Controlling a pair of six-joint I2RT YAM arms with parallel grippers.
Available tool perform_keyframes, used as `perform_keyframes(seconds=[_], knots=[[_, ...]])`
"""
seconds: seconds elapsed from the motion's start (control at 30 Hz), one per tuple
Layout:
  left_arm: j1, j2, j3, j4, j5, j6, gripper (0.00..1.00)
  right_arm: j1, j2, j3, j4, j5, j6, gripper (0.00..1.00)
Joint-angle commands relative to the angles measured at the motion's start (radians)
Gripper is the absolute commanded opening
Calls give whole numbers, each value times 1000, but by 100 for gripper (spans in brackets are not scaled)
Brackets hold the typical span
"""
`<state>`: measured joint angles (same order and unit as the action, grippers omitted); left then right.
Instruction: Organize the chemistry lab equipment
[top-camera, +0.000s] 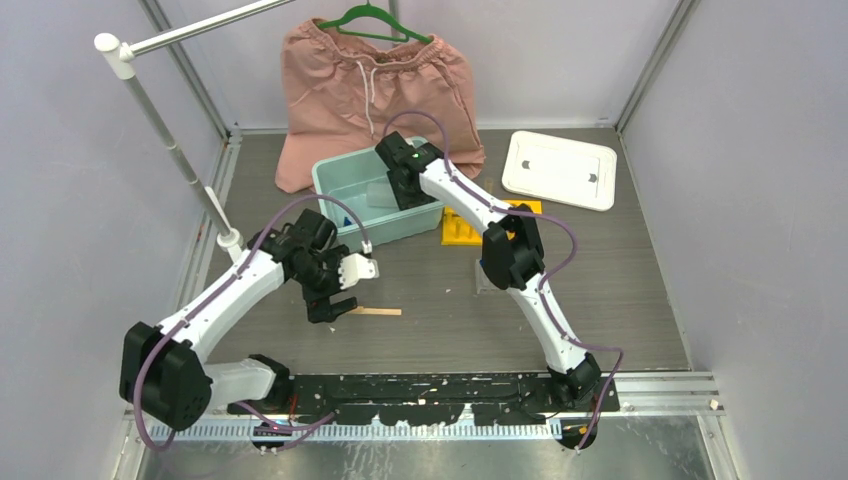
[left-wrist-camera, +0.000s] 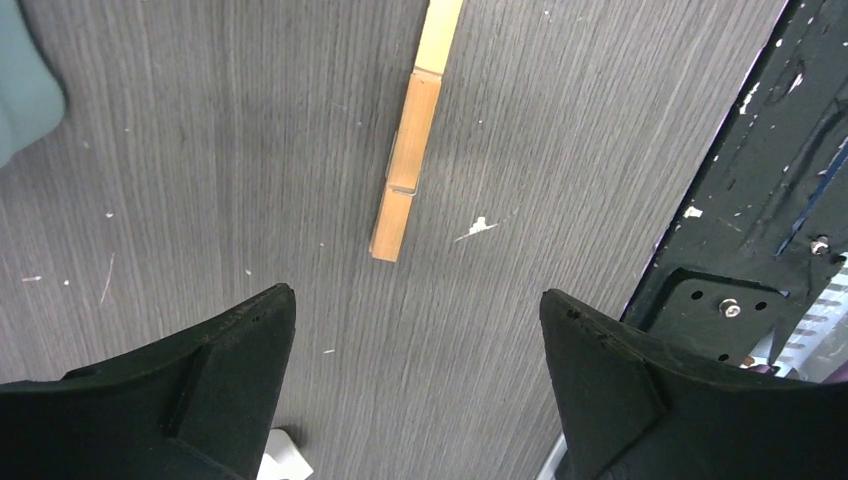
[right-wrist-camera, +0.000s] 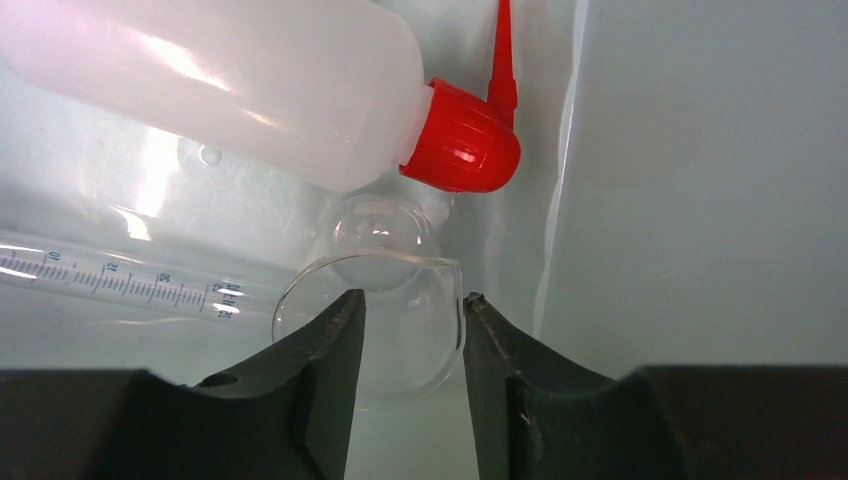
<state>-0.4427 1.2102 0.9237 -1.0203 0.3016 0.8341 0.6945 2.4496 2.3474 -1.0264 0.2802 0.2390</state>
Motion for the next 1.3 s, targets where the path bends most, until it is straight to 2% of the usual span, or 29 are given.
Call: perform_keyframes(seconds=[0.0,0.17,0.37,0.57,0.77,0.87,1.0,1.13,1.23,1.27], knots=[[-25,25,-26,73,-26,-4,93,6,-102,63,19,-14,21,48],[-58,106,-39,137,-65,-7,93,11,-232,58,45,-22,27,52],[-117,181,-55,212,-114,21,89,23,-400,29,56,-9,47,54],[-151,252,-62,262,-143,28,79,47,-654,-209,148,34,72,57],[-175,305,-70,285,-147,23,71,46,-889,-481,218,46,115,51],[-200,320,-79,292,-157,-2,61,47,-970,-583,246,71,127,47],[-224,312,-93,302,-182,-27,39,47,-1048,-669,269,119,135,42],[-243,270,-99,291,-207,-43,18,45,-1102,-703,275,163,133,41],[-246,236,-48,227,-225,-58,2,43,-1115,-706,255,189,131,41],[-246,224,-24,195,-222,-65,0,39,-1118,-706,249,195,132,41]])
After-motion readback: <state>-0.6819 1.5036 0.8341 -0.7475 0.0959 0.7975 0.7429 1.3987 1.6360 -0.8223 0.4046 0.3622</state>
